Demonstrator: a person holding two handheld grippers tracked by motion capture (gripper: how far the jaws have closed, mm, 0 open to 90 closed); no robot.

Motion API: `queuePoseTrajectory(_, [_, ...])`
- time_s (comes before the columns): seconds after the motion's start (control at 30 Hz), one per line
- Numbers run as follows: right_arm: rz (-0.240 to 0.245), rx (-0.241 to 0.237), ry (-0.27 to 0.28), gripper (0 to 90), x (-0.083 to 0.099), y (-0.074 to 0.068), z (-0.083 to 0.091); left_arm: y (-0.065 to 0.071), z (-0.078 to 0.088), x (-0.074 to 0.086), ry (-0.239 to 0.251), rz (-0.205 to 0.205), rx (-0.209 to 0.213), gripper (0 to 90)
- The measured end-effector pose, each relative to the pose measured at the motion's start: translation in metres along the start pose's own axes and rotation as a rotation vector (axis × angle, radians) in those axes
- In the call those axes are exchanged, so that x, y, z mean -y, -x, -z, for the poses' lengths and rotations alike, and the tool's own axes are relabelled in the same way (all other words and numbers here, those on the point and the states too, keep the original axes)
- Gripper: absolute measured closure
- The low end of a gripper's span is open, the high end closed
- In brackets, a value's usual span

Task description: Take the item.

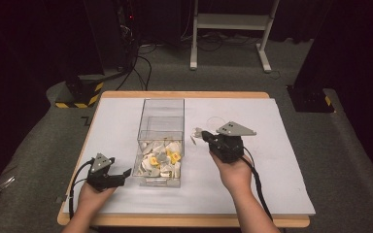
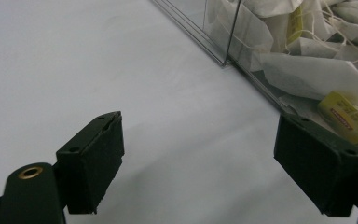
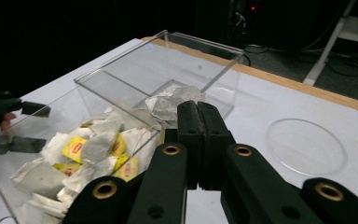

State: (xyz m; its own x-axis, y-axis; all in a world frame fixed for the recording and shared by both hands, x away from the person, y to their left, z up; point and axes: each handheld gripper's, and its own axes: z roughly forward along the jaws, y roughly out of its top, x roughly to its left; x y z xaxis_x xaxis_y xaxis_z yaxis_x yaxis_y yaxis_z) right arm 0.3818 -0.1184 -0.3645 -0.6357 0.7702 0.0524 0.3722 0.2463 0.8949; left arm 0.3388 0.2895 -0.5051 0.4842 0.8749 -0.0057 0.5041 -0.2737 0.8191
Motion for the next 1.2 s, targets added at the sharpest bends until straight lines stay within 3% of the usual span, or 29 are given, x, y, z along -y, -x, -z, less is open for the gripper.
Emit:
queuePoseTrajectory(0.57, [-0.039,0.111,0.019,89.3,-0.009,0.040,0.004,-0.001,0.000,0.000,0.001,0.005,0.015,16.4])
queuePoseTrajectory(1.1, [-0.075,0.174,-0.011,89.3,-0.010,0.069,-0.012,-0.001,0.000,0.000,0.006,0.010,0.023,16.4])
queuePoseTrajectory(1.2, [-0.074,0.189,-0.018,89.3,-0.012,0.073,-0.014,-0.002,0.000,-0.001,0.004,-0.006,0.019,16.4])
